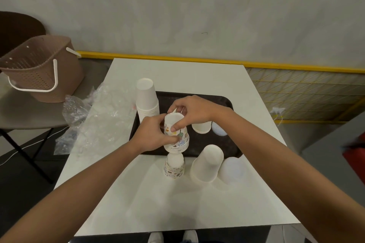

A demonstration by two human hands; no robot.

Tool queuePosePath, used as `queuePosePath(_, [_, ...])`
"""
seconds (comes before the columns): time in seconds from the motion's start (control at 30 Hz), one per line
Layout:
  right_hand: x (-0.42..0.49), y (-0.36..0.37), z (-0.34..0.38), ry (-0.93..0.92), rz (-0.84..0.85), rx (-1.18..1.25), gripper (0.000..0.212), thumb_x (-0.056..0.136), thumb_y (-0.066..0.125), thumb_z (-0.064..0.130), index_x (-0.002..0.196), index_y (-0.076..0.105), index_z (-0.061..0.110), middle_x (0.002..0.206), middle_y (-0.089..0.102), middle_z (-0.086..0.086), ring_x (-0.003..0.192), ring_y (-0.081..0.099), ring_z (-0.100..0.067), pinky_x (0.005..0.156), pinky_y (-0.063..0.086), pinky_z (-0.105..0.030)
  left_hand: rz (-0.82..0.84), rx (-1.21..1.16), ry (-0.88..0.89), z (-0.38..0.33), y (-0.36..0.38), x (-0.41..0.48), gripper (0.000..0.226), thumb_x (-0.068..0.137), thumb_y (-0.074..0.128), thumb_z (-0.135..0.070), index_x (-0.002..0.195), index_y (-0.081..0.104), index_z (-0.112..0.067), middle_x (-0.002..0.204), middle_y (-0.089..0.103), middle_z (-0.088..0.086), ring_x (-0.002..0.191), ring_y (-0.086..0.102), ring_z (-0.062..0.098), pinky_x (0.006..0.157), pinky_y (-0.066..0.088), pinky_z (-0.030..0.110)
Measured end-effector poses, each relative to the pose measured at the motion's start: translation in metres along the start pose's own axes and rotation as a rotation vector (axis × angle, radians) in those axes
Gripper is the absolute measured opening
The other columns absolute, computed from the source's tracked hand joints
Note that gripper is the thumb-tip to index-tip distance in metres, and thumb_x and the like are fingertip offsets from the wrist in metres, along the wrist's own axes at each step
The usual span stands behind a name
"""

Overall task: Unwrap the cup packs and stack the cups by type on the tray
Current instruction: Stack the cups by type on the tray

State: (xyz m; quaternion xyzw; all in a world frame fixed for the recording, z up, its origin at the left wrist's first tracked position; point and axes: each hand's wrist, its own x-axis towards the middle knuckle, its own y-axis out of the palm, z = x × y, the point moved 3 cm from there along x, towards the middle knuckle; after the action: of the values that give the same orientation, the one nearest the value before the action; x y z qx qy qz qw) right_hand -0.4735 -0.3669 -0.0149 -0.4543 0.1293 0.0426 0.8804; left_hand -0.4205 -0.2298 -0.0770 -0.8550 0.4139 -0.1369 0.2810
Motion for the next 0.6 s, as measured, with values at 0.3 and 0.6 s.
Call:
queuePosePath(0.3, [0.022, -0.047, -0.009, -0.037, -0.171, 0.003, 0.049, 0.070, 0.080, 0.036, 0.114, 0.061, 0.023, 0.104, 0.062, 0.009, 0.091, 0.058, -0.009, 0.073, 0.047, -0.018, -0.118, 0.050, 0.036, -0.027, -0.017, 0.055, 0.057, 0.069, 0.080, -0.026, 0.121, 0.057, -0.018, 0.105, 0.060, -0.012, 0.093, 0.054, 0.002, 0.074, 0.040, 0.009])
queuePosePath(0.6, [0.047, -0.052, -0.038, -0.010, -0.253, -0.020, 0.061, 0.072, 0.077, 0.026, 0.127, 0.054, 0.018, 0.126, 0.058, 0.002, 0.109, 0.052, -0.013, 0.088, 0.042, -0.024, -0.265, 0.115, 0.008, -0.028, -0.004, 0.090, 0.063, 0.067, 0.078, -0.033, 0.121, 0.052, -0.013, 0.105, 0.068, 0.000, 0.097, 0.064, 0.017, 0.079, 0.045, 0.023])
